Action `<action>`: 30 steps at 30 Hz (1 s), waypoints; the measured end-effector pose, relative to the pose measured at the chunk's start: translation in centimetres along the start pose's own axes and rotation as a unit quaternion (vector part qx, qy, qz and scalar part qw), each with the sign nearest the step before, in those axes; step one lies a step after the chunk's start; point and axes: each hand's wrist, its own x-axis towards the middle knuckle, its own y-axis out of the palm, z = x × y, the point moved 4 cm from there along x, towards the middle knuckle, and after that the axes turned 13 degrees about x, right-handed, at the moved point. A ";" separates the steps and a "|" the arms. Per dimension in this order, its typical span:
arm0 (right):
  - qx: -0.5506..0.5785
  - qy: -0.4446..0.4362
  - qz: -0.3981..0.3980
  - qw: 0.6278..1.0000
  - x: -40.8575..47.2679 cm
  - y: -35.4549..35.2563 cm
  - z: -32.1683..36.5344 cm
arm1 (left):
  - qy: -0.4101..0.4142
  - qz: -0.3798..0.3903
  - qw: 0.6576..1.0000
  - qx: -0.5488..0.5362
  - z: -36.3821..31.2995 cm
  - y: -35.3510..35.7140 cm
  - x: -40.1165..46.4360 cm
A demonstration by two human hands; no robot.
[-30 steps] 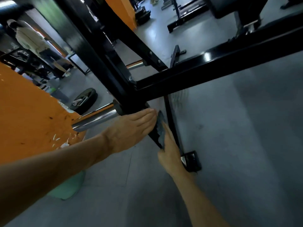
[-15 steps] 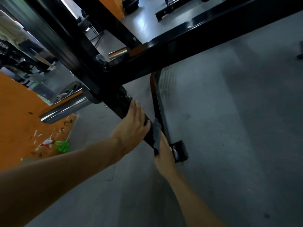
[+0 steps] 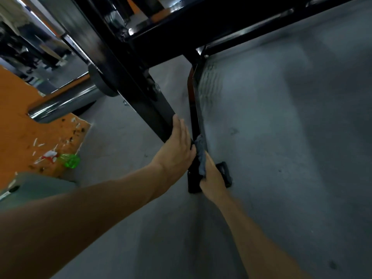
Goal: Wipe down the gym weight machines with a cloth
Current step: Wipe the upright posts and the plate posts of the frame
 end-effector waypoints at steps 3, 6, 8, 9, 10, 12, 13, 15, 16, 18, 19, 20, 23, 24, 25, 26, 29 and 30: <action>-0.039 0.047 -0.005 0.998 0.1 -0.8 -3.3 | 0.019 -0.007 1.000 0.007 -0.9 0.4 0.9; -0.052 0.068 -0.063 0.994 -3.1 -0.5 -5.7 | 0.019 -0.003 1.000 0.004 -1.6 0.3 1.8; -0.007 0.126 -0.132 0.983 -5.2 -1.2 -6.6 | 0.023 0.002 1.000 -0.008 -1.9 0.3 2.2; 0.046 0.170 -0.164 0.971 -5.4 -2.0 -6.8 | 0.021 -0.001 1.000 -0.017 -1.9 0.3 2.4; 0.105 0.215 -0.190 0.952 -4.9 -2.8 -6.9 | 0.020 -0.004 1.000 -0.017 -2.0 0.4 2.5; 0.195 0.230 -0.262 0.917 -3.0 -4.9 -6.0 | 0.026 -0.008 1.000 -0.015 -2.2 0.5 2.7; 0.171 0.202 -0.275 0.924 -1.6 -6.0 -5.0 | 0.029 -0.009 0.999 -0.016 -2.2 0.6 2.8; -0.024 0.084 -0.203 0.975 1.1 -6.6 -2.7 | 0.029 -0.011 0.999 -0.016 -2.2 0.8 3.0; -0.145 0.037 -0.118 0.982 2.0 -5.9 -2.1 | 0.028 -0.012 0.999 -0.019 -2.2 0.8 3.1; -0.298 -0.009 0.003 0.954 1.8 -4.2 -4.3 | 0.026 -0.013 0.999 -0.025 -2.2 0.8 3.1; -0.335 -0.008 0.028 0.942 0.8 -3.6 -5.8 | 0.025 -0.013 0.999 -0.027 -2.2 0.7 3.0; -0.360 -0.007 0.033 0.932 -0.5 -3.3 -7.1 | 0.027 -0.012 0.999 -0.030 -2.2 0.6 3.0; -0.438 -0.024 0.046 0.898 -3.6 -2.6 -8.1 | 0.024 -0.027 0.999 -0.025 -2.2 0.5 2.8; -0.470 -0.045 0.047 0.880 -3.7 -2.8 -7.8 | 0.024 -0.037 0.999 -0.018 -2.3 0.5 2.8; -0.489 -0.052 0.042 0.870 -3.0 -3.1 -7.5 | 0.022 -0.041 0.999 -0.011 -2.3 0.5 2.9; -0.499 -0.055 0.044 0.864 -1.7 -3.4 -6.8 | 0.022 -0.041 0.999 -0.009 -2.4 0.6 2.9; -0.494 -0.022 0.086 0.865 1.3 -3.0 -5.6 | 0.025 -0.047 0.999 -0.003 -2.5 0.7 2.9; -0.488 -0.016 0.089 0.868 1.4 -2.9 -5.4 | 0.025 -0.053 0.998 -0.004 -2.5 0.5 2.9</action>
